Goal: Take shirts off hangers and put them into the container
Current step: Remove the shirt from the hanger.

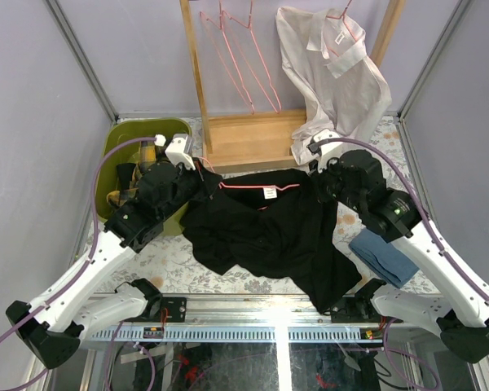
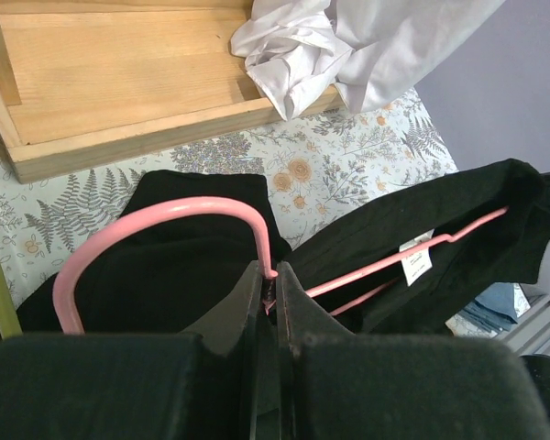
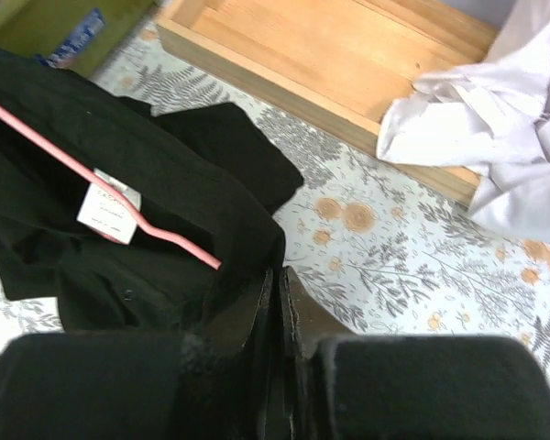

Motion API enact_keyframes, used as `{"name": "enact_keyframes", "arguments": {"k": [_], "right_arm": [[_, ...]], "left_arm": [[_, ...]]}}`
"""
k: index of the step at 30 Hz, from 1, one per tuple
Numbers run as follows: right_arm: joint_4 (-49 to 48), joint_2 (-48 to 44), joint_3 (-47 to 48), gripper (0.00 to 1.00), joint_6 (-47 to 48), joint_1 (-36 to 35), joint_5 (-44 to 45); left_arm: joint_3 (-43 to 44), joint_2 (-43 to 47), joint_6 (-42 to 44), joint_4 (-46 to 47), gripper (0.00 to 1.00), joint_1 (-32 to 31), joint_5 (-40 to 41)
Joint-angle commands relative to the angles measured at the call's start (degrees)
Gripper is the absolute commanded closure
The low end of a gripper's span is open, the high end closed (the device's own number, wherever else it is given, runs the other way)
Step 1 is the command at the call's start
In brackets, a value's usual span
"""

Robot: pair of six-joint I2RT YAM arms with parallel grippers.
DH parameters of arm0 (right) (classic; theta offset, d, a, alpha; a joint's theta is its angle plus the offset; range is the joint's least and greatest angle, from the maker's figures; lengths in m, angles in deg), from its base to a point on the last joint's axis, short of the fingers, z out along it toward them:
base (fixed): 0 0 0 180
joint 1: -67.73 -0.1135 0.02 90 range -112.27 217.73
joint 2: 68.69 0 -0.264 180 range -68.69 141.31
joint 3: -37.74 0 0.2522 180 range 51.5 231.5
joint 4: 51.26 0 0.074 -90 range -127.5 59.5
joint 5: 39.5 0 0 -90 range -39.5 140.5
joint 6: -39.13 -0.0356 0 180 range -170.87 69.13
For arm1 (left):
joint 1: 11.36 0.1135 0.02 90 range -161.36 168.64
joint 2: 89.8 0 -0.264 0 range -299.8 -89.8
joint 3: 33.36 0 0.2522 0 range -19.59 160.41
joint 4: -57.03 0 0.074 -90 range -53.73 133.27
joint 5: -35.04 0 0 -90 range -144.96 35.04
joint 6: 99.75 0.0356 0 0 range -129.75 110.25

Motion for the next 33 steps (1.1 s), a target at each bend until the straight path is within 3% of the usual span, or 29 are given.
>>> {"name": "enact_keyframes", "arguments": {"k": [1,16,19,22,30,33], "right_arm": [[-0.4,-1.5,-1.9,0.90,3.4,0.2,9.9],[-2.9,-3.1,-7.3,0.84,8.3,0.2,11.0],[-2.4,-2.4,-6.5,0.78,8.2,0.2,10.7],[-3.7,-3.2,-6.4,0.64,8.0,0.2,9.2],[-11.2,-9.9,-8.8,0.63,6.9,0.2,8.9],[-11.7,-11.3,-8.2,0.61,5.6,0.2,2.8]], "left_arm": [[1.3,1.9,1.0,1.0,1.00,0.2,0.9],[1.6,3.0,-0.4,1.7,1.00,0.2,0.3],[1.6,2.7,-0.5,1.7,1.00,0.3,0.2],[1.7,2.4,-0.4,1.6,1.00,0.2,-0.2],[1.6,1.7,0.3,1.3,1.00,0.2,-1.1],[1.8,1.0,0.9,0.9,1.00,0.2,-2.3]]}}
